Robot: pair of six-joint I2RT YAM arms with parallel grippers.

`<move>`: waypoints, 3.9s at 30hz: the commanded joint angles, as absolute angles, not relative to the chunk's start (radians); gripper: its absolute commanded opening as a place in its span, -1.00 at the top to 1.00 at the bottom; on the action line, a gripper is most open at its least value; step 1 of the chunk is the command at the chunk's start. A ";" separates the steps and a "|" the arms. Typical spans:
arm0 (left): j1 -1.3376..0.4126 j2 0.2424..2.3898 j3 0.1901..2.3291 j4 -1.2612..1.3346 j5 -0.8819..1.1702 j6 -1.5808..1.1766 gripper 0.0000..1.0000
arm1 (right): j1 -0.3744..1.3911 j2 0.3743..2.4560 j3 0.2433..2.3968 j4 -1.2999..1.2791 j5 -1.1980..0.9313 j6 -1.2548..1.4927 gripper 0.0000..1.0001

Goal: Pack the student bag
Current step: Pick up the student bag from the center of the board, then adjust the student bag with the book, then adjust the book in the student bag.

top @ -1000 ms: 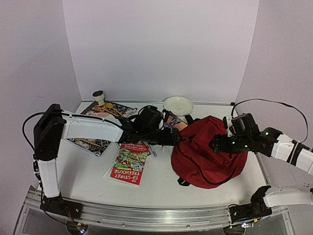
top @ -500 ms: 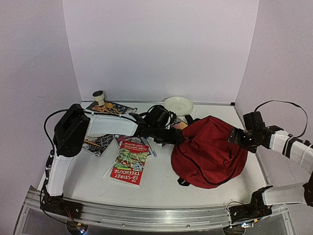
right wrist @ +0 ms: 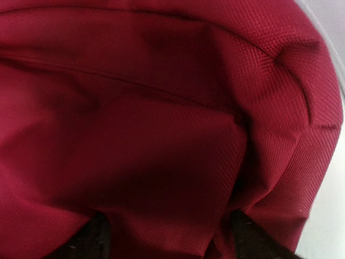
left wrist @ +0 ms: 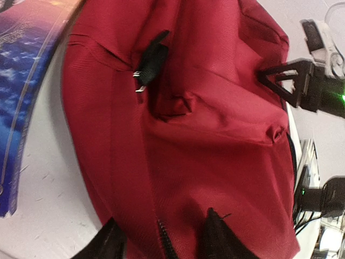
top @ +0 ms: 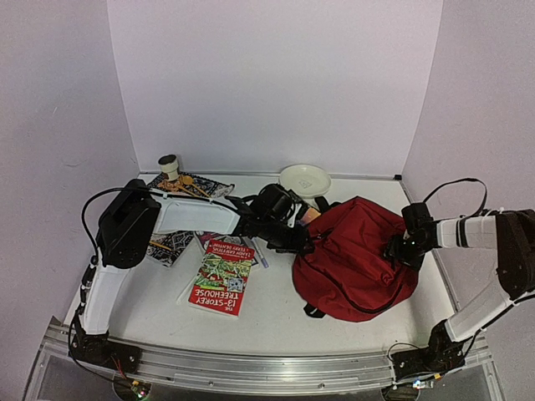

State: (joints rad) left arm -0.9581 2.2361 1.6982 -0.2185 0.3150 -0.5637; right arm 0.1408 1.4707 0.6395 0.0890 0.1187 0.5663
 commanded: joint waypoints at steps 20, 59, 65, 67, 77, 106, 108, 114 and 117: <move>-1.082 1.861 1.496 -0.106 0.122 -0.511 1.00 | 0.147 1.122 0.937 -0.025 -0.121 0.311 1.00; -1.373 1.849 0.989 0.530 -0.400 -0.772 0.24 | 0.248 1.784 1.291 0.237 -0.310 0.123 0.62; -1.351 1.705 0.899 0.526 -0.432 -0.741 -0.35 | 0.277 1.674 1.237 0.170 -0.250 0.119 0.27; -1.335 1.655 0.855 0.522 -0.418 -0.745 -0.46 | 0.292 1.617 1.202 0.153 -0.244 0.134 0.19; -1.135 1.499 0.759 0.367 -0.219 -0.831 -0.76 | 0.453 1.387 0.976 0.109 -0.181 0.313 -0.17; -0.927 1.940 1.153 0.006 0.081 -0.811 -0.48 | 0.820 1.425 0.795 0.253 -0.111 0.542 -0.32; -0.927 1.960 1.163 0.006 0.098 -0.812 -0.40 | 0.832 1.433 0.804 0.259 -0.114 0.541 -0.32; -0.927 1.979 1.189 0.006 0.109 -0.818 -0.30 | 0.843 1.453 0.801 0.241 -0.033 0.573 -0.37; -0.927 1.968 1.200 0.006 0.104 -0.820 -0.33 | 0.842 1.481 0.803 0.196 0.079 0.608 -0.44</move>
State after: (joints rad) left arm -0.9291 1.9568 1.1604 0.0323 0.0866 -0.8129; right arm 0.8420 1.4446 0.7705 0.2463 -0.0668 0.5584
